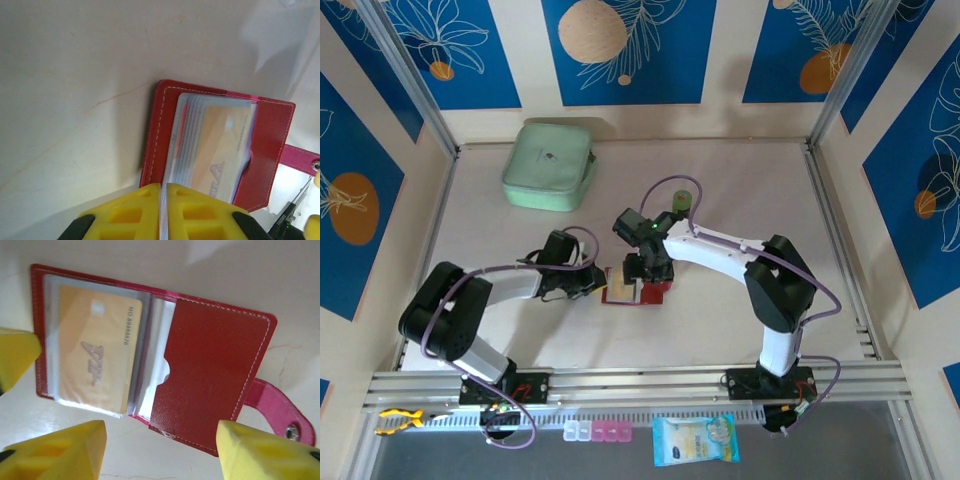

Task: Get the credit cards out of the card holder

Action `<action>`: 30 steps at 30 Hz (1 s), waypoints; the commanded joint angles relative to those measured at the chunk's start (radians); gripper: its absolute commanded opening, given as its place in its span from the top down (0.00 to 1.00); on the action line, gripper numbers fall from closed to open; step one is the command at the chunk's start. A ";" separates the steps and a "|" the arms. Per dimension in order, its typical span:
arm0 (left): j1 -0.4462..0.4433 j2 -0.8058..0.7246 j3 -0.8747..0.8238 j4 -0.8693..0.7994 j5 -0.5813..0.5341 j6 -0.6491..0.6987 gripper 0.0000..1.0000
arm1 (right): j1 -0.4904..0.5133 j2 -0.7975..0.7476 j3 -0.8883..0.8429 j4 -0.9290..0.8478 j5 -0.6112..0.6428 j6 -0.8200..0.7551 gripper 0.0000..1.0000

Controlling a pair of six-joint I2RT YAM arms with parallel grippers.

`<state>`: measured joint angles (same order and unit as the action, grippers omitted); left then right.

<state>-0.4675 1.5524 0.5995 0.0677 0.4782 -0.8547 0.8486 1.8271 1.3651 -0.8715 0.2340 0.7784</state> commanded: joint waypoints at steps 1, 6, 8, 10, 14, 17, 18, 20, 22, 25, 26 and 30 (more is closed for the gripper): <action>-0.006 0.010 -0.011 0.015 0.021 0.003 0.88 | -0.020 0.008 -0.028 -0.003 -0.015 0.002 0.22; -0.006 0.013 -0.025 0.030 0.019 -0.007 0.88 | -0.046 0.024 -0.055 0.010 -0.022 -0.010 0.17; -0.006 0.015 -0.026 0.030 0.020 -0.006 0.88 | -0.052 0.031 -0.058 0.012 -0.019 -0.014 0.18; -0.006 0.016 -0.026 0.029 0.020 -0.006 0.88 | -0.055 0.038 -0.061 0.003 -0.010 -0.016 0.19; -0.005 0.015 -0.026 0.021 0.015 -0.004 0.88 | -0.059 0.054 -0.064 -0.014 0.019 -0.019 0.21; -0.005 0.021 -0.023 0.017 0.014 -0.004 0.87 | -0.066 0.066 -0.069 -0.018 0.024 -0.019 0.22; -0.007 0.024 -0.023 0.017 0.014 -0.004 0.88 | -0.068 0.070 -0.070 -0.016 0.022 -0.018 0.23; -0.006 0.026 -0.023 0.017 0.014 -0.006 0.87 | -0.072 0.077 -0.076 -0.007 0.018 -0.021 0.23; -0.006 0.025 -0.023 0.014 0.013 -0.004 0.88 | -0.076 0.085 -0.083 0.001 0.010 -0.022 0.24; -0.005 0.028 -0.023 0.009 0.013 -0.003 0.87 | -0.081 0.103 -0.095 0.016 -0.003 -0.022 0.23; -0.006 0.029 -0.023 0.009 0.012 -0.003 0.88 | -0.082 0.110 -0.099 0.021 -0.008 -0.021 0.24; -0.006 0.034 -0.023 0.007 0.016 -0.002 0.88 | -0.087 0.140 -0.113 0.037 -0.026 -0.018 0.23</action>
<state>-0.4679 1.5669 0.5861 0.0891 0.4797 -0.8577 0.7685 1.9224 1.2823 -0.8402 0.2317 0.7662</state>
